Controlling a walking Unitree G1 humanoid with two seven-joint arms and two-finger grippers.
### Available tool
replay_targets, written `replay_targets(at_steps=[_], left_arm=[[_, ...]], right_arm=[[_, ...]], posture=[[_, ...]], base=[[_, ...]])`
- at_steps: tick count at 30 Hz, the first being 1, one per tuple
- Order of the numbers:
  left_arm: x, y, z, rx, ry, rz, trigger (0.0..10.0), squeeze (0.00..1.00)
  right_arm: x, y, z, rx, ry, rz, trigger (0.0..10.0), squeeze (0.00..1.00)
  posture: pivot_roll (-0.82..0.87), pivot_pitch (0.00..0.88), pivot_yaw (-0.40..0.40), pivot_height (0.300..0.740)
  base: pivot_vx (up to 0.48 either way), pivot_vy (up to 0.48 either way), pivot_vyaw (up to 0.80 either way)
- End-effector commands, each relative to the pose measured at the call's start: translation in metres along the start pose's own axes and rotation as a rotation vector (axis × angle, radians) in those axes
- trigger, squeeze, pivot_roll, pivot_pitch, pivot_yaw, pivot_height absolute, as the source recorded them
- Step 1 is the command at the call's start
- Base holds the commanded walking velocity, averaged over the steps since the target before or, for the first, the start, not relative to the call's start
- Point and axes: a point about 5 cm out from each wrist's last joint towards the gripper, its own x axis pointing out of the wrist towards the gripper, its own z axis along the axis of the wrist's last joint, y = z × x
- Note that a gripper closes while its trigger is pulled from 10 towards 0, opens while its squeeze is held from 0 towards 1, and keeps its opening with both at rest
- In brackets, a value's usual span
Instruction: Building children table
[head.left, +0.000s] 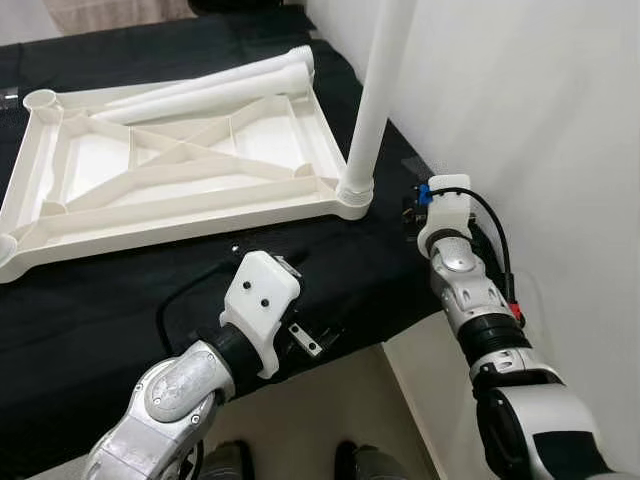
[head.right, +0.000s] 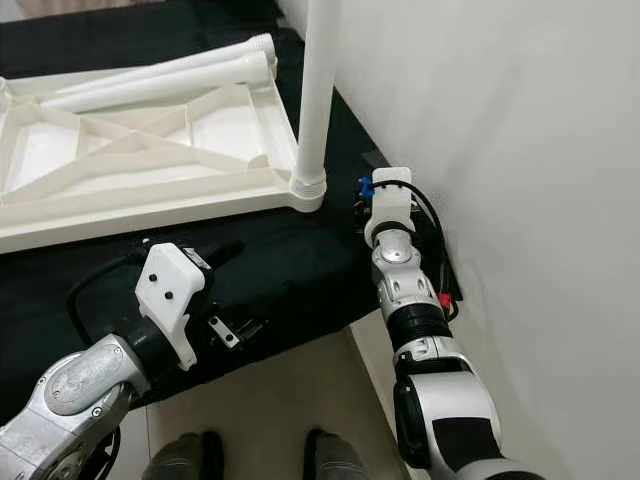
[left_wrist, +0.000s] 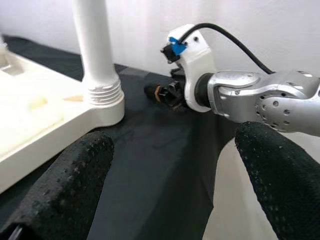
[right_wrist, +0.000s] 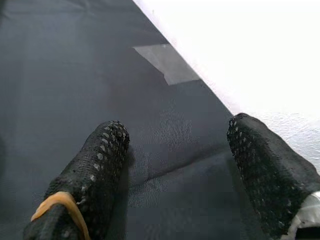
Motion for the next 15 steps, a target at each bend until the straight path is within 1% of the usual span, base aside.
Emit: replay_targets(at_steps=[1, 5, 11, 13, 15], left_arm=[[-0.001, -0.007, 0.003, -0.02, -0.004, -0.024, 10.0, 0.0], [-0.003, -0.012, 0.005, -0.034, 0.007, -0.031, 10.0, 0.0], [-0.004, -0.012, 0.007, -0.035, 0.009, -0.028, 10.0, 0.0], [-0.004, -0.013, 0.009, -0.035, 0.009, -0.024, 10.0, 0.0], [-0.004, -0.014, 0.01, -0.036, 0.01, -0.023, 10.0, 0.0]], right_arm=[[0.002, -0.001, 0.001, 0.022, 0.001, -0.013, 10.0, 0.0], [0.01, -0.001, 0.014, 0.071, -0.014, -0.027, 10.0, 0.0], [0.012, 0.0, 0.019, 0.078, -0.028, -0.025, 10.0, 0.0], [0.013, 0.005, 0.022, 0.108, -0.048, 0.017, 10.0, 0.0], [0.013, 0.007, 0.023, 0.118, -0.058, 0.034, 10.0, 0.0]], posture=[[0.1, 0.303, -0.058, 0.74], [0.1, 0.321, -0.063, 0.74], [0.1, 0.328, -0.067, 0.74], [0.11, 0.338, -0.068, 0.74], [0.11, 0.338, -0.068, 0.74]], base=[[0.0, 0.0, 0.0], [0.0, 0.0, 0.0], [0.0, 0.0, 0.0], [0.0, 0.0, 0.0], [0.0, 0.0, 0.0]])
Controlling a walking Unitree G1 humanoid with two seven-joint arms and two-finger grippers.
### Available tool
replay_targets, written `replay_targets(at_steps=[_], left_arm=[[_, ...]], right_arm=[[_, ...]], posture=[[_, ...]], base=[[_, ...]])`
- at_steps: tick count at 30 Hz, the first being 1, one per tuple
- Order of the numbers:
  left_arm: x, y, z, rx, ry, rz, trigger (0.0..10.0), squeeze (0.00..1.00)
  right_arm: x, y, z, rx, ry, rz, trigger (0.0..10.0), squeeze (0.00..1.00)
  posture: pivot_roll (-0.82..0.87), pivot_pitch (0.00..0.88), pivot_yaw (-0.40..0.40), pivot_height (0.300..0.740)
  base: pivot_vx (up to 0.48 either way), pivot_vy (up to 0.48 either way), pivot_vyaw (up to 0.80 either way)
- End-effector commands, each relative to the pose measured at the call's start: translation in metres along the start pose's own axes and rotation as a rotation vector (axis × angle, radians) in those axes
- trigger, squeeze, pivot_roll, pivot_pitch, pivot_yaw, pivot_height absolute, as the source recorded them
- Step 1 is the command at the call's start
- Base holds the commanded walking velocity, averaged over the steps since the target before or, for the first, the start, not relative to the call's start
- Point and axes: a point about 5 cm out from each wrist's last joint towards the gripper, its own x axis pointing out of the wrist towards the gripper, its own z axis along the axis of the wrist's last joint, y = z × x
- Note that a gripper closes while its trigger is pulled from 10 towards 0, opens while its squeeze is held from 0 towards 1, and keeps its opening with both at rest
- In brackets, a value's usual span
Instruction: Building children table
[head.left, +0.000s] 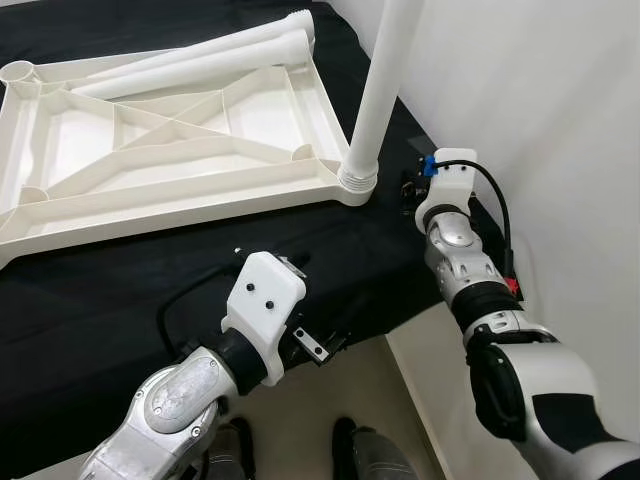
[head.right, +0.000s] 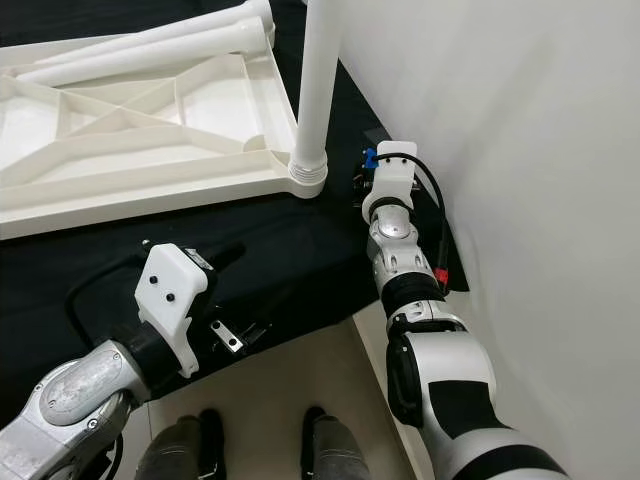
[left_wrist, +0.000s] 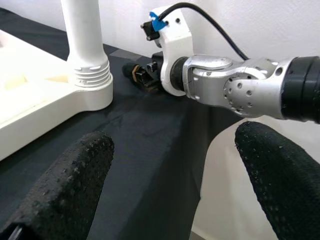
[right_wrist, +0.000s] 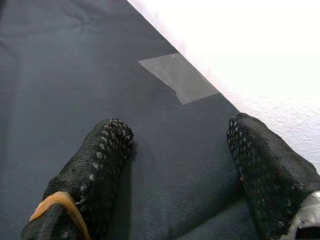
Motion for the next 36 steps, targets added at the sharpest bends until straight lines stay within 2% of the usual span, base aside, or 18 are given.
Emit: replay_targets(at_steps=[1, 4, 7, 11, 13, 15, 20, 22, 27, 29, 32, 35, 36], left_arm=[[-0.001, -0.005, 0.001, -0.023, 0.003, -0.016, 10.0, 0.0], [-0.001, -0.005, 0.001, -0.023, 0.003, -0.014, 10.0, 0.0], [-0.002, -0.005, 0.003, -0.022, 0.002, -0.012, 10.0, 0.0], [-0.001, -0.003, 0.006, -0.015, 0.001, -0.011, 10.0, 0.0], [-0.001, -0.003, 0.006, -0.014, 0.002, -0.01, 10.0, 0.0], [-0.001, -0.002, 0.007, -0.013, 0.003, -0.007, 10.0, 0.0], [-0.001, -0.002, 0.008, -0.012, 0.005, -0.005, 10.0, 0.0], [0.0, -0.002, 0.008, -0.01, 0.008, -0.008, 10.0, 0.0], [0.001, -0.001, 0.008, -0.003, 0.009, -0.006, 10.0, 0.0], [0.001, 0.001, 0.008, 0.005, 0.01, -0.003, 10.0, 0.0], [0.001, 0.002, 0.008, 0.006, 0.01, -0.001, 10.0, 0.0], [0.002, 0.005, 0.009, 0.014, 0.008, 0.005, 10.0, 0.0], [0.002, 0.005, 0.009, 0.014, 0.008, 0.005, 10.0, 0.0]], right_arm=[[-0.002, 0.001, -0.008, 0.015, 0.023, 0.013, 10.0, 0.0], [-0.002, 0.003, -0.009, 0.014, 0.022, 0.025, 10.0, 0.0], [-0.003, 0.007, -0.014, 0.059, 0.032, 0.066, 10.0, 0.0], [-0.01, 0.027, -0.024, 0.085, 0.047, 0.205, 10.0, 0.0], [-0.01, 0.031, -0.025, 0.086, 0.05, 0.223, 10.0, 0.0], [-0.014, 0.043, -0.027, 0.106, 0.055, 0.29, 10.0, 0.0], [-0.018, 0.059, -0.029, 0.138, 0.054, 0.375, 10.0, 0.0], [-0.023, 0.071, -0.032, 0.144, 0.051, 0.449, 10.0, 0.0], [-0.03, 0.084, -0.034, 0.143, 0.038, 0.558, 10.0, 0.0], [-0.035, 0.091, -0.033, 0.145, 0.015, 0.651, 10.0, 0.0], [-0.037, 0.094, -0.032, 0.136, -0.002, 0.692, 10.0, 0.0], [-0.046, 0.108, -0.028, 0.133, -0.044, 0.831, 10.0, 0.0], [-0.046, 0.108, -0.028, 0.133, -0.044, 0.831, 10.0, 0.0]], posture=[[0.11, 0.338, -0.068, 0.74], [0.12, 0.34, -0.068, 0.74], [0.13, 0.346, -0.058, 0.74], [0.14, 0.351, -0.055, 0.74], [0.14, 0.351, -0.055, 0.74], [0.14, 0.352, -0.055, 0.74], [0.14, 0.356, -0.056, 0.74], [0.14, 0.356, -0.058, 0.74], [0.14, 0.356, -0.059, 0.74], [0.13, 0.355, -0.059, 0.74], [0.13, 0.354, -0.06, 0.74], [0.13, 0.354, -0.062, 0.74], [0.13, 0.354, -0.062, 0.74]], base=[[0.0, 0.0, 0.0], [0.0, 0.0, 0.0], [0.0, 0.0, 0.0], [0.0, 0.0, 0.0], [0.0, 0.0, 0.0], [0.0, 0.0, 0.0], [0.0, 0.0, 0.0], [0.0, 0.0, 0.0], [0.0, 0.0, 0.0], [0.0, 0.0, 0.0], [0.0, 0.0, 0.0], [0.0, 0.0, 0.0], [0.0, 0.0, 0.0]])
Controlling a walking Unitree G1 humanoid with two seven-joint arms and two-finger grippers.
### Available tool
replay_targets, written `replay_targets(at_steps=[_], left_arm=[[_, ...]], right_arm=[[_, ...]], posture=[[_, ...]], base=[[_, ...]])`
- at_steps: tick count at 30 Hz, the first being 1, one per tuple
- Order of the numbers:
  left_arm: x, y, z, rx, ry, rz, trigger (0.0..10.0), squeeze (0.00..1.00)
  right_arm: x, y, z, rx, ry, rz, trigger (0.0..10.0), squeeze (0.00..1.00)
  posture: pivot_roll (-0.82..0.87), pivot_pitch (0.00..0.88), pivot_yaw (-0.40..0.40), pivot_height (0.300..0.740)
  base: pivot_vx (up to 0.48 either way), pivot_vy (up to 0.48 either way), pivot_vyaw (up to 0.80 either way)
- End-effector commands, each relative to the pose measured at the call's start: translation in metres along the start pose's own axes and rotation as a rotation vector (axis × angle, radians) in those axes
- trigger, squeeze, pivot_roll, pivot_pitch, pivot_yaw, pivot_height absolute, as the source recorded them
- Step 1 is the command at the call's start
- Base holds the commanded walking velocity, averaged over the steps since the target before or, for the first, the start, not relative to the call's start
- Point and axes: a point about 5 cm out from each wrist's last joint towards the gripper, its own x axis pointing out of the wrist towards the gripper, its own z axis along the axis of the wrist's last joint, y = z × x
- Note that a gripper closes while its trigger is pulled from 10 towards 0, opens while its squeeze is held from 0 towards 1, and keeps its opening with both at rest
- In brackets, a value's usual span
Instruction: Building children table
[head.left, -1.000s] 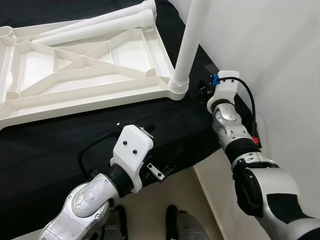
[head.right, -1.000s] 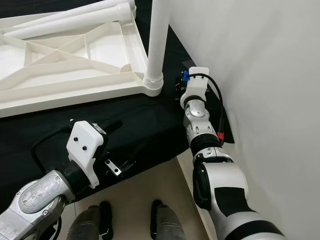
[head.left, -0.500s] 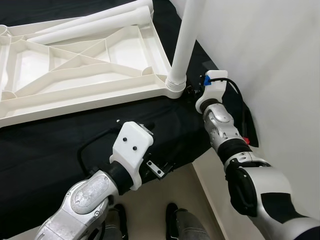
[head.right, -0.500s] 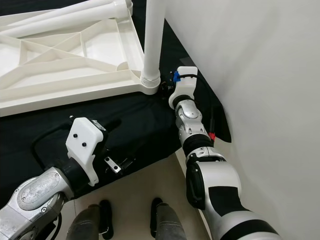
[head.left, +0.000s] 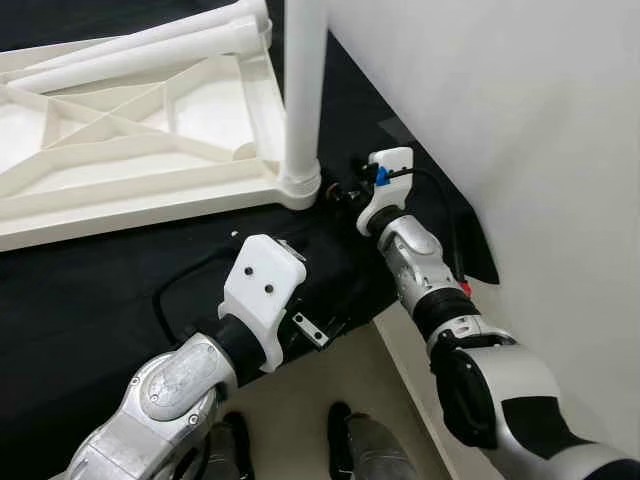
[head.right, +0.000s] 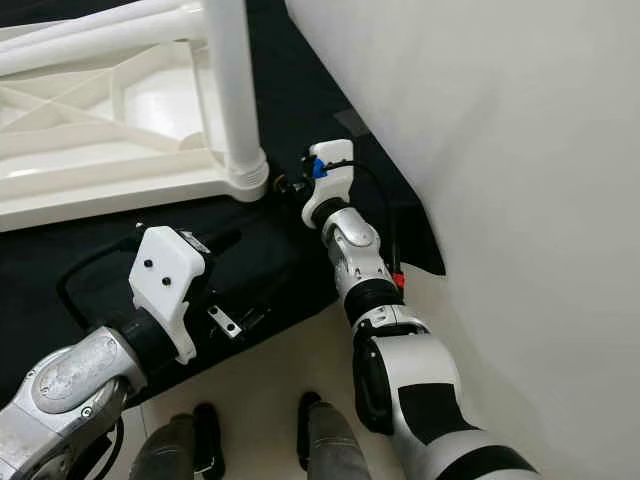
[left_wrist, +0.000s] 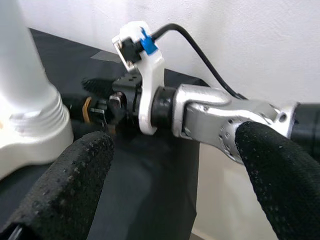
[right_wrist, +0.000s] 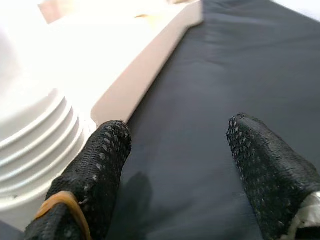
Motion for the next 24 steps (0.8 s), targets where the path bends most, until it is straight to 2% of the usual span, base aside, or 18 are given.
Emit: replay_targets(at_steps=[1, 3, 6, 9, 10, 12, 14, 18, 20, 23, 24], left_arm=[[-0.002, -0.002, -0.001, -0.007, 0.011, -0.014, 10.0, 0.0], [-0.001, 0.0, 0.0, 0.003, 0.007, -0.007, 10.0, 0.0], [-0.001, 0.0, 0.0, 0.003, 0.007, -0.007, 10.0, 0.0], [0.001, 0.002, 0.003, 0.009, -0.004, 0.001, 10.0, 0.0], [0.001, 0.002, 0.003, 0.009, -0.004, 0.001, 10.0, 0.0], [0.002, 0.002, 0.003, 0.01, -0.008, 0.002, 10.0, 0.0], [0.002, 0.002, 0.004, 0.009, -0.011, 0.0, 10.0, 0.0], [0.002, 0.001, 0.004, 0.007, -0.012, -0.002, 10.0, 0.0], [0.002, 0.0, 0.004, 0.003, -0.012, -0.006, 10.0, 0.0], [0.002, -0.001, 0.004, 0.002, -0.012, -0.007, 10.0, 0.0], [0.003, -0.002, 0.004, 0.001, -0.011, -0.01, 10.0, 0.0]], right_arm=[[-0.003, 0.024, -0.028, 0.048, 0.106, 0.1, 10.0, 0.0], [-0.004, 0.047, -0.03, 0.044, 0.072, 0.222, 10.0, 0.0], [-0.004, 0.047, -0.03, 0.044, 0.072, 0.222, 10.0, 0.0], [-0.012, 0.087, -0.024, 0.091, 0.006, 0.341, 10.0, 0.0], [-0.012, 0.087, -0.024, 0.091, 0.006, 0.341, 10.0, 0.0], [-0.016, 0.097, -0.023, 0.096, -0.002, 0.366, 10.0, 0.0], [-0.017, 0.099, -0.022, 0.109, -0.01, 0.361, 10.0, 0.0], [-0.015, 0.094, -0.019, 0.082, -0.021, 0.322, 10.0, 0.0], [-0.009, 0.08, -0.016, 0.054, -0.013, 0.231, 10.0, 0.0], [-0.008, 0.075, -0.014, 0.048, -0.005, 0.196, 10.0, 0.0], [-0.006, 0.067, -0.013, 0.038, 0.012, 0.14, 10.0, 0.0]], posture=[[0.13, 0.354, -0.062, 0.74], [0.12, 0.351, -0.066, 0.74], [0.12, 0.351, -0.066, 0.74], [0.12, 0.346, -0.068, 0.74], [0.12, 0.346, -0.068, 0.74], [0.11, 0.346, -0.068, 0.74], [0.11, 0.344, -0.07, 0.74], [0.11, 0.342, -0.068, 0.74], [0.11, 0.339, -0.071, 0.74], [0.11, 0.339, -0.071, 0.74], [0.11, 0.338, -0.073, 0.74]], base=[[0.0, 0.0, 0.0], [0.0, 0.0, 0.0], [0.0, 0.0, 0.0], [0.0, 0.0, 0.0], [0.0, 0.0, 0.0], [0.0, 0.0, 0.0], [0.0, 0.0, 0.0], [0.0, 0.0, 0.0], [0.0, 0.0, 0.0], [0.0, 0.0, 0.0], [0.0, 0.0, 0.0]])
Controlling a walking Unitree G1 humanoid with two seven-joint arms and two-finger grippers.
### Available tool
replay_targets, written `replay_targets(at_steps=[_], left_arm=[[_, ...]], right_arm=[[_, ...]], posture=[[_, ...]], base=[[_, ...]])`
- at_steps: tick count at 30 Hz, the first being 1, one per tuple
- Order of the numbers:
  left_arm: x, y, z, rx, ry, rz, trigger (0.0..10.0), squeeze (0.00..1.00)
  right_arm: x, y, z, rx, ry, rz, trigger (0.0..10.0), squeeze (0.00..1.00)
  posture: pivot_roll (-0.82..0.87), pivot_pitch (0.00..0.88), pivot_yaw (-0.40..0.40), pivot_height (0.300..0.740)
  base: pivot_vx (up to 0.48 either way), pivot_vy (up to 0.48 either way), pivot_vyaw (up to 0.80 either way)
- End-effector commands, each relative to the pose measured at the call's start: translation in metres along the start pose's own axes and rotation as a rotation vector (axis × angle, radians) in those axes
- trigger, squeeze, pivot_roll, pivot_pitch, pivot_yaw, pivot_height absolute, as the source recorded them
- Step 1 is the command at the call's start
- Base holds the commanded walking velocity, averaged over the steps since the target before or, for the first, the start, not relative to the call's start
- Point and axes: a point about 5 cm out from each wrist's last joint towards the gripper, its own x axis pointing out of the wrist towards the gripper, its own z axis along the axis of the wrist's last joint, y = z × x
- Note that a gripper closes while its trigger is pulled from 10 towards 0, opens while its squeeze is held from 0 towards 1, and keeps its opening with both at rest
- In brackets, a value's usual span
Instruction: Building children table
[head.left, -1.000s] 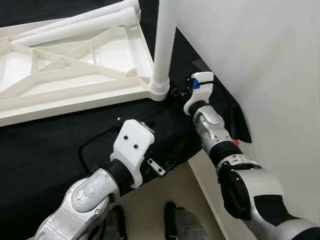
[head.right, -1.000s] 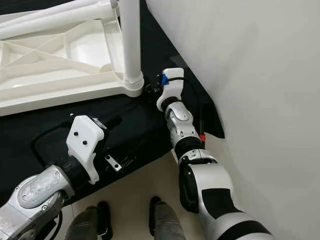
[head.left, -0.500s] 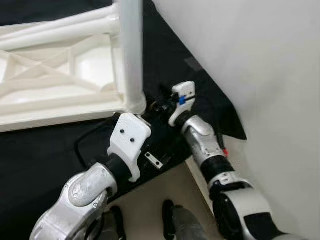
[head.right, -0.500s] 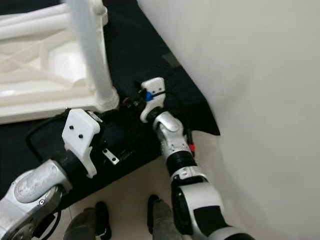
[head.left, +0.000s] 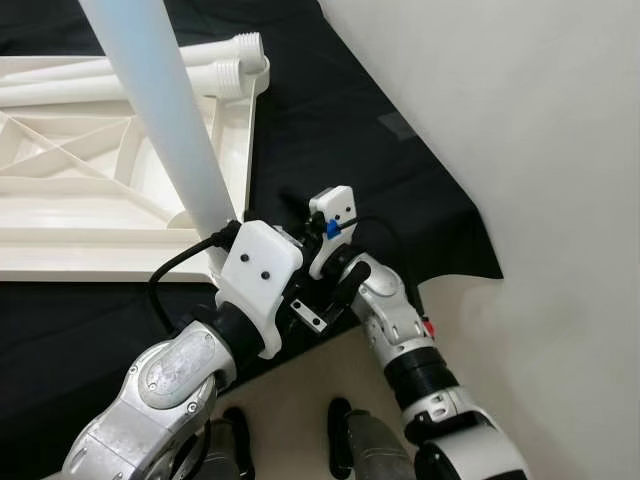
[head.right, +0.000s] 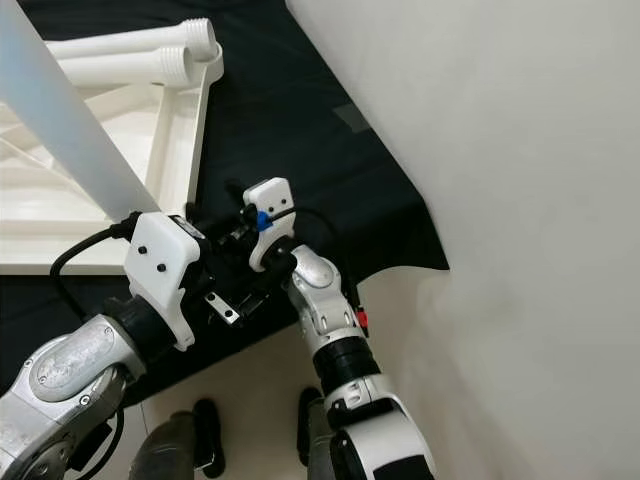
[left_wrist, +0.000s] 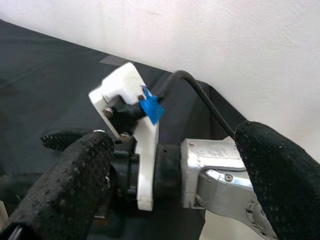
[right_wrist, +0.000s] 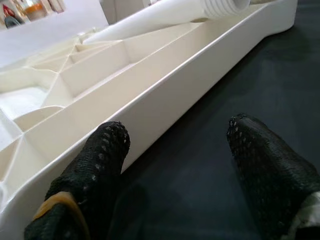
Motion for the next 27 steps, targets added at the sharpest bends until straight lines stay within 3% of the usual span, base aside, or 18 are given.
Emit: replay_targets(at_steps=[1, 3, 5, 6, 7, 8, 10, 11, 13, 17, 21, 27], left_arm=[[-0.001, -0.005, -0.002, -0.013, 0.013, -0.021, 10.0, 0.0], [-0.002, -0.012, -0.005, -0.028, 0.03, -0.078, 10.0, 0.0], [-0.002, -0.012, -0.005, -0.028, 0.03, -0.078, 10.0, 0.0], [-0.004, -0.018, -0.008, -0.036, 0.046, -0.127, 10.0, 0.0], [-0.004, -0.018, -0.008, -0.036, 0.046, -0.127, 10.0, 0.0], [-0.007, -0.024, -0.011, -0.034, 0.065, -0.178, 10.0, 0.0], [-0.007, -0.024, -0.011, -0.034, 0.065, -0.178, 10.0, 0.0], [-0.01, -0.03, -0.015, -0.025, 0.085, -0.215, 10.0, 0.0], [-0.016, -0.032, -0.023, 0.001, 0.115, -0.184, 10.0, 0.0], [-0.018, -0.029, -0.03, 0.044, 0.134, -0.13, 10.0, 0.0], [-0.025, -0.024, -0.039, 0.11, 0.157, -0.053, 10.0, 0.0], [-0.031, -0.024, -0.046, 0.131, 0.175, -0.037, 10.0, 0.0]], right_arm=[[0.001, 0.001, -0.007, 0.018, 0.038, -0.028, 10.0, 0.0], [-0.003, -0.023, -0.004, -0.02, 0.074, -0.193, 10.0, 0.0], [-0.003, -0.023, -0.004, -0.02, 0.074, -0.193, 10.0, 0.0], [-0.007, -0.037, -0.001, -0.032, 0.075, -0.282, 10.0, 0.0], [-0.007, -0.037, -0.001, -0.032, 0.075, -0.282, 10.0, 0.0], [-0.013, -0.05, 0.001, -0.05, 0.081, -0.35, 10.0, 0.0], [-0.013, -0.05, 0.001, -0.05, 0.081, -0.35, 10.0, 0.0], [-0.018, -0.063, 0.004, -0.055, 0.082, -0.399, 10.0, 0.0], [-0.032, -0.083, 0.006, -0.07, 0.091, -0.448, 10.0, 0.0], [-0.039, -0.091, 0.006, -0.076, 0.088, -0.444, 10.0, 0.0], [-0.045, -0.088, 0.005, -0.087, 0.078, -0.386, 10.0, 0.0], [-0.057, -0.09, 0.002, -0.113, 0.089, -0.387, 10.0, 0.0]], posture=[[0.11, 0.338, -0.073, 0.74], [0.11, 0.337, -0.071, 0.74], [0.11, 0.337, -0.071, 0.74], [0.11, 0.336, -0.071, 0.74], [0.11, 0.336, -0.071, 0.74], [0.11, 0.333, -0.07, 0.74], [0.11, 0.333, -0.07, 0.74], [0.11, 0.329, -0.071, 0.74], [0.11, 0.315, -0.071, 0.74], [0.11, 0.286, -0.07, 0.74], [0.11, 0.239, -0.068, 0.74], [0.1, 0.186, -0.072, 0.74]], base=[[0.0, 0.0, 0.0], [0.0, 0.0, 0.0], [0.0, 0.0, 0.0], [0.0, 0.0, 0.0], [0.0, 0.0, 0.0], [0.0, 0.0, 0.0], [0.0, 0.0, 0.0], [0.0, 0.0, 0.0], [0.0, 0.0, 0.0], [0.0, 0.0, 0.0], [0.0, 0.0, 0.0], [0.0, 0.0, 0.0]])
